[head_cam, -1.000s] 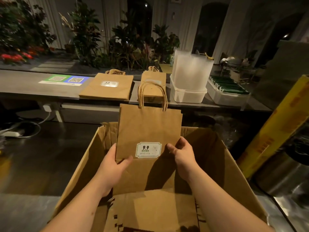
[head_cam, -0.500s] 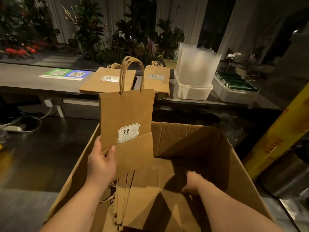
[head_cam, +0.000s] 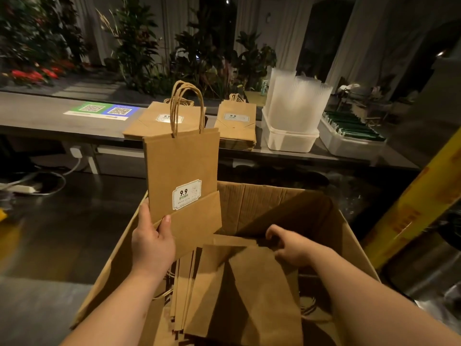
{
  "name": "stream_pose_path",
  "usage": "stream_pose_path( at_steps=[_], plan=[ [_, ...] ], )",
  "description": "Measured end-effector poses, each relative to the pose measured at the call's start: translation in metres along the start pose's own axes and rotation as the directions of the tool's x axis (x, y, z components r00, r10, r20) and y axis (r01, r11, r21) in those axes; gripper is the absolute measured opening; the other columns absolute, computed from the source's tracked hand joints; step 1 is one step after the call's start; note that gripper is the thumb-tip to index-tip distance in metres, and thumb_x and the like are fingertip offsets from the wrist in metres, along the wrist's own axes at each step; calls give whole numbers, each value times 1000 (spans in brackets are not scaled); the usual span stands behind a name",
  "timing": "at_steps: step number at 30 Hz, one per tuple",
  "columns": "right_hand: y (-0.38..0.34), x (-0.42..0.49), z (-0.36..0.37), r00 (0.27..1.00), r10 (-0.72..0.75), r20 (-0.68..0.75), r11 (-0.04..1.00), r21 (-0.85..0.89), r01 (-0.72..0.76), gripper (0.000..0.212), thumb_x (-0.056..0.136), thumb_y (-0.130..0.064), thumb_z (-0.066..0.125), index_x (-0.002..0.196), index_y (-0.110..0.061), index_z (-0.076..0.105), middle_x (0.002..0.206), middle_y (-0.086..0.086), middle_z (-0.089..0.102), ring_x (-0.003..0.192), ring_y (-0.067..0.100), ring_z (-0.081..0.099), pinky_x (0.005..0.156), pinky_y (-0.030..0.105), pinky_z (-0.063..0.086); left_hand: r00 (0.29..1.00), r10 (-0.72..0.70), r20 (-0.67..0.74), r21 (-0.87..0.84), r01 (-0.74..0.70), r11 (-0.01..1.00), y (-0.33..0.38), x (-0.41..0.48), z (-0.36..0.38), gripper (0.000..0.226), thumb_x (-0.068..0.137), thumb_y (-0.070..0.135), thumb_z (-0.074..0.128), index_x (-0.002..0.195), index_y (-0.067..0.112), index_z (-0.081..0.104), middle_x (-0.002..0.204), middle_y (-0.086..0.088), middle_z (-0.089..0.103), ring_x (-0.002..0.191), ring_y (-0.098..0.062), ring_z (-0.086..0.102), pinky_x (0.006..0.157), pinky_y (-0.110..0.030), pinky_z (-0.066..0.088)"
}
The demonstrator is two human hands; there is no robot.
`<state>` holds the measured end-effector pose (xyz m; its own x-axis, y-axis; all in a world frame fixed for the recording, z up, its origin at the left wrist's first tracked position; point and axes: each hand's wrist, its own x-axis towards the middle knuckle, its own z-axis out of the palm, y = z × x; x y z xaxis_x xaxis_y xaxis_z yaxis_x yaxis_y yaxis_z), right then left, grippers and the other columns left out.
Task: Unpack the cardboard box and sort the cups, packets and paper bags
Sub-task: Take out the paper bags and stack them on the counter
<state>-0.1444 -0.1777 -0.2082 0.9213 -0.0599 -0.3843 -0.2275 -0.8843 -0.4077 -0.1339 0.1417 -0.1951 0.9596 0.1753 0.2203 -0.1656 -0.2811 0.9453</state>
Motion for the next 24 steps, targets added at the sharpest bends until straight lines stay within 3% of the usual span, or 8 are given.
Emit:
stream_pose_path(
  at_steps=[3,6,8,11,14,18,21,24],
  plan=[
    [-23,-6,-30,997,-48,-52,996,77,52,33,99,-5,57,117,-31,64,110,-4,61,98,14,64,79,29,61,1000,24,-1,-15,-24,1000,3,-1,-1,61,104,15,52,152,39,23,137,6,48,117,-12,53,91,-35,53],
    [-43,-13,-53,998,-28,60,967,256,11,25,100,-7,56,100,-20,78,108,1,68,97,14,65,79,26,57,999,31,12,-71,-30,997,10,-4,-1,84,103,8,54,148,61,7,136,15,38,105,6,48,91,-29,45],
    [-51,-20,-63,989,-32,142,920,390,-26,32,101,-6,51,97,-15,82,110,1,69,95,14,65,74,24,56,998,45,35,-74,-42,996,13,-7,-1,89,102,5,53,144,65,1,138,19,33,112,6,44,96,-31,42],
    [-53,-22,-73,975,-121,187,850,526,5,38,98,5,45,105,-9,80,121,4,70,111,23,68,86,29,59,985,157,66,24,-158,987,6,-6,-2,74,102,4,54,146,56,24,146,21,35,136,-5,36,110,-37,38],
    [-52,-19,-71,936,-287,203,781,616,106,39,92,17,50,117,-5,71,120,11,73,117,22,69,102,39,54,979,179,98,65,-186,980,0,-5,-4,56,101,7,55,137,49,45,138,16,49,136,-16,48,103,-39,52],
    [-55,-20,-58,925,-379,-24,749,579,321,31,90,9,65,115,-8,72,112,9,75,112,20,70,100,38,56,981,148,125,-1,-149,989,2,-3,-5,59,100,8,57,122,63,53,127,28,55,125,-18,58,100,-40,55],
    [-61,-18,-48,903,-295,-312,723,545,425,14,89,0,72,97,-11,75,100,7,75,102,17,73,95,40,59,981,120,152,-76,-109,991,2,-2,-5,60,100,10,58,118,68,55,129,21,58,123,-14,61,96,-39,58],
    [-58,-13,-48,891,-196,-410,610,660,438,8,90,-5,71,97,-4,73,109,15,69,106,28,70,94,47,59,979,64,195,-147,-35,988,2,-4,-3,59,99,5,58,115,62,59,121,26,63,119,-2,62,97,-30,55]
  ],
)
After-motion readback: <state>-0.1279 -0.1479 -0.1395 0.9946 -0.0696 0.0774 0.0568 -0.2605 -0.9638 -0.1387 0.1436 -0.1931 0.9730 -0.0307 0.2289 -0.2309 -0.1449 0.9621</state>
